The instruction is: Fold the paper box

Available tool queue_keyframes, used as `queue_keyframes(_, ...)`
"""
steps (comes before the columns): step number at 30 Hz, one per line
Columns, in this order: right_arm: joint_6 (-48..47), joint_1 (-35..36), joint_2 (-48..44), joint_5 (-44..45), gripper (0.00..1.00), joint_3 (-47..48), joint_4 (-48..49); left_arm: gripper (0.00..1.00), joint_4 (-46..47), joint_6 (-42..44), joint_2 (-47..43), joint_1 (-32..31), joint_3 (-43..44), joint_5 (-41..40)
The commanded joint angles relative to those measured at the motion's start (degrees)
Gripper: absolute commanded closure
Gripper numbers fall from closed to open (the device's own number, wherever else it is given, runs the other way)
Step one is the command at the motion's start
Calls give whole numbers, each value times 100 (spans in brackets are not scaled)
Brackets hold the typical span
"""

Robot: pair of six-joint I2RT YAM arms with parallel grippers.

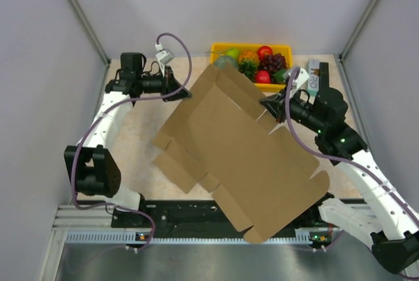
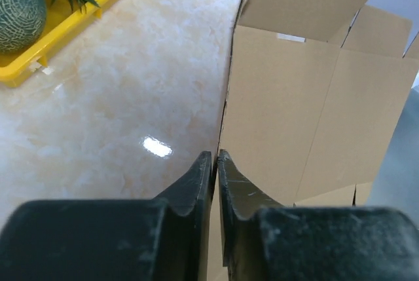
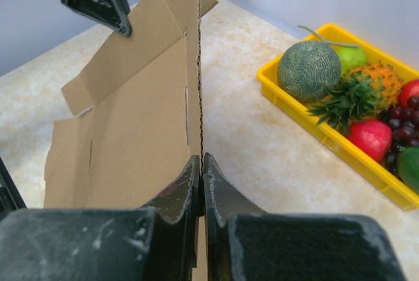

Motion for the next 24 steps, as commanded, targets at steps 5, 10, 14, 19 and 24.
queue_keyframes(5, 907, -55, 339, 1518, 19, 1291, -1700, 100, 1183, -151, -1510, -241, -275, -949)
queue_keyframes(10, 689, -47, 1025, 1521, 4, 3278, -3223, 100, 598, 69, -1512, -389, 795, -704)
queue_keyframes(14, -161, -38, 1166, 834, 2, 3912, -2970, 100, -1073, 1016, -1021, -811, 1921, -1194)
queue_keyframes(19, -989, 207, 1597, 447, 6, 4888, -2706, 100, -1348, 1089, -1098, -996, 1905, -1442)
queue_keyframes(24, -1649, 366, 2149, -79, 8, 5897, -2477, 100, -1181, 993, -1274, -1111, 1808, -1442)
